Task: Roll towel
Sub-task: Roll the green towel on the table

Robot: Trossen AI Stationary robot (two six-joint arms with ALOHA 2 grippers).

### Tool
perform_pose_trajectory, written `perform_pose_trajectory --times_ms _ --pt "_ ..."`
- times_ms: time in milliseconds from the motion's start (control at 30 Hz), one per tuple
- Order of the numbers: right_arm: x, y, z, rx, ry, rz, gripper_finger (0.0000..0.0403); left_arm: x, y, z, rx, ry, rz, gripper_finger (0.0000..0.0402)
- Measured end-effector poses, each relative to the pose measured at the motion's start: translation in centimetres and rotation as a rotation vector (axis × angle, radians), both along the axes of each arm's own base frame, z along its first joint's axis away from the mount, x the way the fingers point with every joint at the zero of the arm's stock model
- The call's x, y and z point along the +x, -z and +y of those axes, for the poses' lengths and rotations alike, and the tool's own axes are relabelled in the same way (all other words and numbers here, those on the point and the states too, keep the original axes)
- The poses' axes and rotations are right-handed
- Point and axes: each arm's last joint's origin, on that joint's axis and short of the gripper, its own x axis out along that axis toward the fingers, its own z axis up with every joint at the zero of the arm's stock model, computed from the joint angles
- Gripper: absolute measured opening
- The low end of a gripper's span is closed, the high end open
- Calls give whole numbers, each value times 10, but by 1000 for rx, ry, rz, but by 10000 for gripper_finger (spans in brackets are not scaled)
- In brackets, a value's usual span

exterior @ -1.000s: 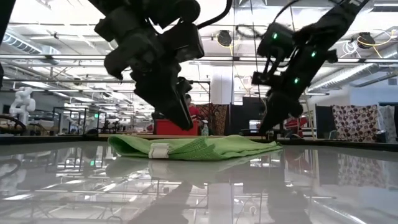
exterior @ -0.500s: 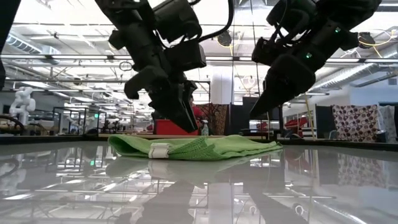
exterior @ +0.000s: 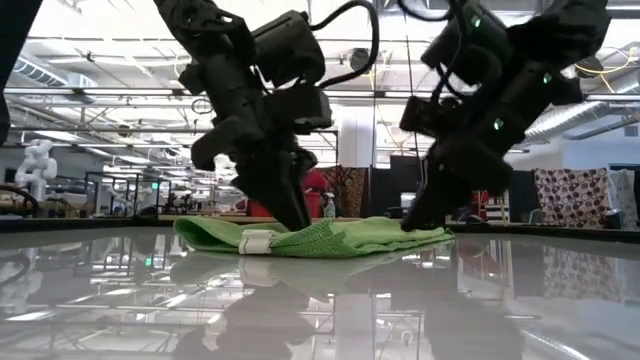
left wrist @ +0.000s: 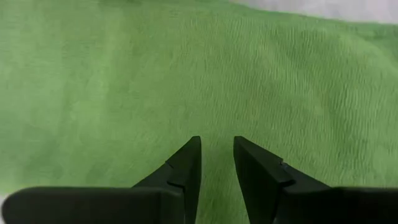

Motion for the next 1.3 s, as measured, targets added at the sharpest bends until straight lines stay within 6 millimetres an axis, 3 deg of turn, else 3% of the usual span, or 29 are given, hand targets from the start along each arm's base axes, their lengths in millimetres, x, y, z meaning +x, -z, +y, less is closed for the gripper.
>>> perform_pose_trajectory --times_ms 300,567,767,1000,1300 --pt "6 18 -18 -100 -54 79 93 -4 3 -17 -74 -62 58 102" --pt "6 11 -43 -205 -124 106 93 -3 4 -37 -129 -70 48 102" --pt "4 11 -58 -214 -87 123 93 5 1 -41 -146 -89 -45 102" --pt "-5 -3 -45 -179 -93 131 93 9 -11 -40 -116 -88 -83 102" --pt "-16 -52 -8 -148 -177 -72 93 7 -39 -40 -45 -18 -82 102"
